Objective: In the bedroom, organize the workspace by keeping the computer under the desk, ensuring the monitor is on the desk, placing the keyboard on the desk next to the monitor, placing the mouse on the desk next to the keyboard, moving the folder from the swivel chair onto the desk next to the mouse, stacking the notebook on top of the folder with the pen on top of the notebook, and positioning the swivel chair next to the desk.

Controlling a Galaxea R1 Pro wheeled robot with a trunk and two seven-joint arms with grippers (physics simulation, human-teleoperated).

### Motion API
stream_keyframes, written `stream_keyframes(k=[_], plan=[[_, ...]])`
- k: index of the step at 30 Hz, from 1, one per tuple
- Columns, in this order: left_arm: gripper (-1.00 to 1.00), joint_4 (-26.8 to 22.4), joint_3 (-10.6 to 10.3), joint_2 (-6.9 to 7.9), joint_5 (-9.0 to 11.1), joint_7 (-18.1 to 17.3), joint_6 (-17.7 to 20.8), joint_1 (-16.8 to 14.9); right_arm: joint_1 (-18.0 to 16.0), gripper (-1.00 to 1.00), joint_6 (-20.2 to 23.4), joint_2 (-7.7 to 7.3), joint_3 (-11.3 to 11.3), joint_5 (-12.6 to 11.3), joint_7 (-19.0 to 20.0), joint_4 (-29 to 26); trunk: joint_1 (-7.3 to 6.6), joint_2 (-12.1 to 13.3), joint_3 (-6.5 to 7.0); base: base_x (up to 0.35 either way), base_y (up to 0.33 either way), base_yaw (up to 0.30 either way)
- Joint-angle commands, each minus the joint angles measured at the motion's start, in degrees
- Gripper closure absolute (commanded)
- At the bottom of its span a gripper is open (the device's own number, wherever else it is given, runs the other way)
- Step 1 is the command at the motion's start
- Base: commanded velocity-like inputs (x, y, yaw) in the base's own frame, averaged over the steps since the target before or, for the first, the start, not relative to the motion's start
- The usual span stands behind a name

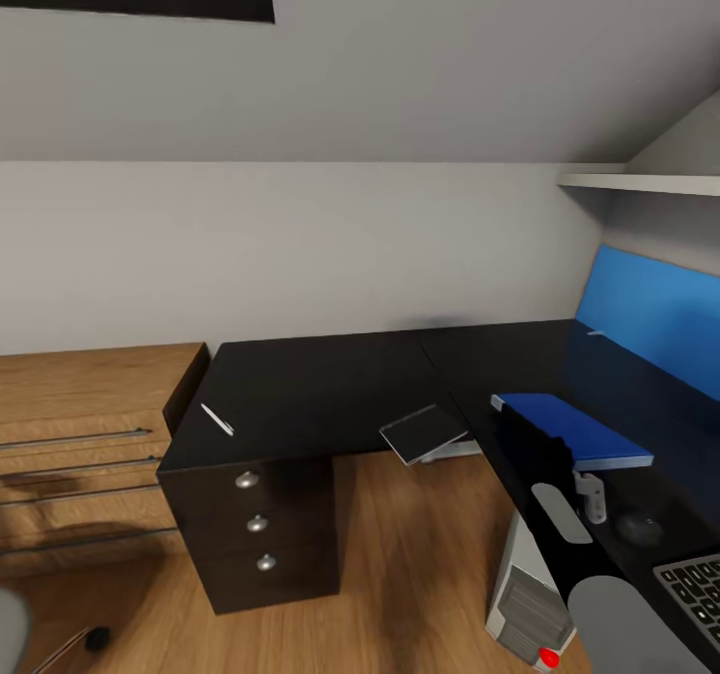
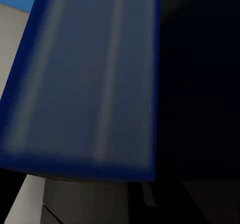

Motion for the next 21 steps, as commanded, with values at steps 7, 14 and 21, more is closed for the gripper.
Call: stream_keyframes(k=[7,14,21], plan=[[-1.00,0.00,0.21,0.00,-0.62,0.39,-0.10,-0.03,0.01,1.00,-0.47,-0.13,0.01,-2.23,-1.13,0.17,0.01,-0.02,-0.07,0.095,-0.004,0.000],[-1.00,0.00,0.20,0.00,-0.62,0.39,-0.10,-0.03,0.00,1.00,-0.47,-0.14,0.01,-2.15,-1.20,0.19,0.01,-0.02,-0.07,0.005,0.000,0.000],[-1.00,0.00,0.20,0.00,-0.62,0.39,-0.10,-0.03,0.01,1.00,-0.41,-0.15,0.01,-2.14,-1.42,0.19,0.01,-0.02,-0.07,0.000,0.000,0.000]])
